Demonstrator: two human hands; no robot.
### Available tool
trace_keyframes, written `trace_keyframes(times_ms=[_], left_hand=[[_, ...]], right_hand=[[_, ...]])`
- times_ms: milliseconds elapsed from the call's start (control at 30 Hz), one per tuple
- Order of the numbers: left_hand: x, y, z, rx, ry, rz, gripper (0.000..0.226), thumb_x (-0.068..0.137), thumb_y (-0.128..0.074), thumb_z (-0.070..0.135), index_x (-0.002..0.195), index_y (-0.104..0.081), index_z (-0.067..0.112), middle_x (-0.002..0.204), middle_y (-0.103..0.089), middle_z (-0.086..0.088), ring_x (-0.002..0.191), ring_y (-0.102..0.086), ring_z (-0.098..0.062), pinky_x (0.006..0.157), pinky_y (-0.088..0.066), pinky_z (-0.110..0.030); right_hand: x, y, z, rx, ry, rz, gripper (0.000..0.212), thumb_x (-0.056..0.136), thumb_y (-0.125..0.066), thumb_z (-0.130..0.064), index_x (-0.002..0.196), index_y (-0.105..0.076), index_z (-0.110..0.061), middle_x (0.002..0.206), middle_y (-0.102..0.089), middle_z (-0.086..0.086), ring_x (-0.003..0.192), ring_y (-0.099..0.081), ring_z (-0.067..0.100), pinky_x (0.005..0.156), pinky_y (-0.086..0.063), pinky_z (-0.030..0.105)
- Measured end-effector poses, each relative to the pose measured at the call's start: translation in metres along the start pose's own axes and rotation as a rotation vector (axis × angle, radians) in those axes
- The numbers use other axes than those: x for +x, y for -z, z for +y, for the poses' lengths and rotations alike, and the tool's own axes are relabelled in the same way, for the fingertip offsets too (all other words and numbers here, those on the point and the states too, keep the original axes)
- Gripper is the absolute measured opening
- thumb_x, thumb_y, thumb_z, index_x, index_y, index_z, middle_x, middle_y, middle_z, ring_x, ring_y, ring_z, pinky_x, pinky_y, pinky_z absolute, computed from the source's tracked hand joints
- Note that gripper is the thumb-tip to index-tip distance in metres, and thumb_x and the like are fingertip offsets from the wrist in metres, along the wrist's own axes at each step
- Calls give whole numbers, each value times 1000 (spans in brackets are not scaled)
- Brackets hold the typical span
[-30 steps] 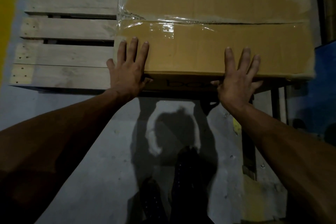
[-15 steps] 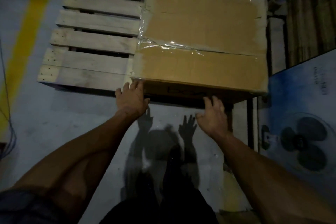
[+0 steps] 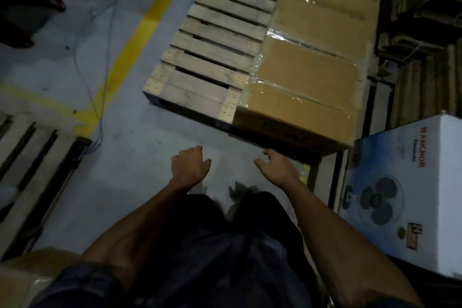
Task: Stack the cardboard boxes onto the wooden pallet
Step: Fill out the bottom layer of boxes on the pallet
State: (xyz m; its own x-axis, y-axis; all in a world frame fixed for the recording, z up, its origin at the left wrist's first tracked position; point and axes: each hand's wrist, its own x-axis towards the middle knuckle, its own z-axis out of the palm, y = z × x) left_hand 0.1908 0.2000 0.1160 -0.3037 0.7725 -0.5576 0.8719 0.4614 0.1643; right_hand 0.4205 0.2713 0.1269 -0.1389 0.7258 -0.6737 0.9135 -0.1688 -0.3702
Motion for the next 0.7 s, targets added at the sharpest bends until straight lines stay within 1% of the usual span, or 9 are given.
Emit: trace_keyframes(times_ms=[100,200,333,467,700], left_hand=[[-33,23,-24,-31,51,40,53,99,-44,48,137,-48,12,133,-58,-11,120,-54,-32,93,-42,-38],[-52,47,-43,-89,102,93,53,99,-43,48,138,-47,12,133,-57,-11,121,-53,-31,94,-41,-38],[-66,71,-69,-171,206,168,54,100,-42,49,140,-46,13,136,-56,-10,123,-52,-31,96,-40,-37],[-77,83,-91,-244,366,198,56,100,-41,49,144,-42,14,139,-54,-10,125,-50,-31,99,-39,-37],[-84,85,-107,-400,704,247,53,100,-40,49,139,-47,14,135,-57,-9,124,-51,-29,99,-38,-37]], right_hand=[[-26,1,-43,-69,93,-44,68,95,-50,-61,150,-43,-22,153,-46,8,137,-46,29,110,-41,42],[-40,2,-88,-173,201,-76,67,96,-50,-59,151,-42,-22,154,-45,6,137,-46,29,109,-41,42],[-41,8,-148,-292,369,-100,68,95,-50,-60,151,-41,-21,151,-48,8,134,-48,31,107,-44,45],[-28,10,-202,-401,532,-163,70,94,-50,-60,150,-42,-18,148,-51,10,132,-51,32,106,-45,46],[23,3,-282,-645,818,-328,70,97,-50,-57,152,-38,-17,153,-45,11,137,-45,33,108,-42,44]])
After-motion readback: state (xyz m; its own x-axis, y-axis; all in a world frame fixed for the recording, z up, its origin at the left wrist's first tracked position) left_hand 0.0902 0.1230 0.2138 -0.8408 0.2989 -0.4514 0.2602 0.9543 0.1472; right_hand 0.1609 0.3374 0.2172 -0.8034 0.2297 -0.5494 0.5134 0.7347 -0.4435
